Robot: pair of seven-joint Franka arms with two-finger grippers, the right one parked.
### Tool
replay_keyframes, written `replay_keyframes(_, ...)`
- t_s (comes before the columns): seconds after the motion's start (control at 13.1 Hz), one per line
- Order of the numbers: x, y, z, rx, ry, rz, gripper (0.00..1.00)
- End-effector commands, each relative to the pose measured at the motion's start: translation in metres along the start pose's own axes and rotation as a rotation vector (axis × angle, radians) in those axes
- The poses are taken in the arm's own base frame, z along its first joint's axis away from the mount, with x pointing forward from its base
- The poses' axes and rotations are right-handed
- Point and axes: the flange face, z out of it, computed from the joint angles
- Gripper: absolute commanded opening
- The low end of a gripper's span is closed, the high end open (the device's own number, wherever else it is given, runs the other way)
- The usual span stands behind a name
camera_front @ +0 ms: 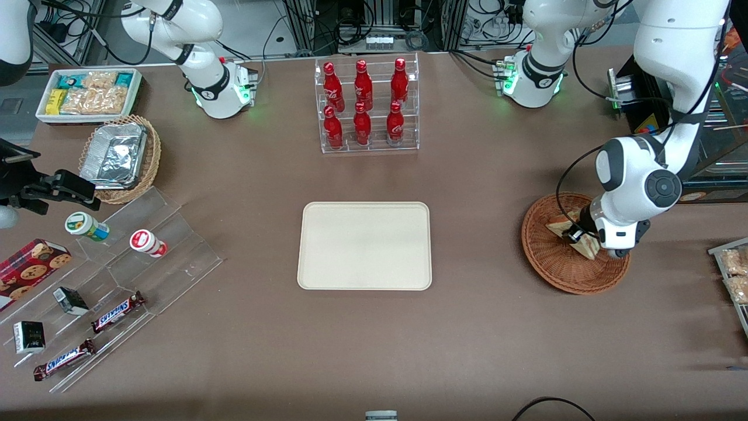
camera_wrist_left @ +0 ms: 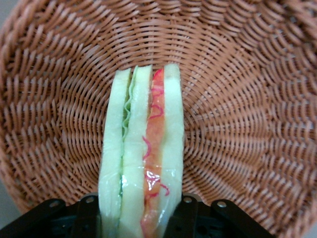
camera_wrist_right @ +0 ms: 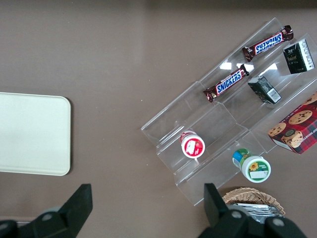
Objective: Place sandwich from basket to tray
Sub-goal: 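Close the left gripper on the wrapped sandwich and lift it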
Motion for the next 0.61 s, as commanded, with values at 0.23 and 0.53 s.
replay_keyframes(0.23, -0.019, 0.071, -0.099, 0.009, 0.000, 0.089, 0.44)
replay_keyframes(0.53, -0.080, 0.172, -0.118, 0.007, 0.012, 0.276, 0.44)
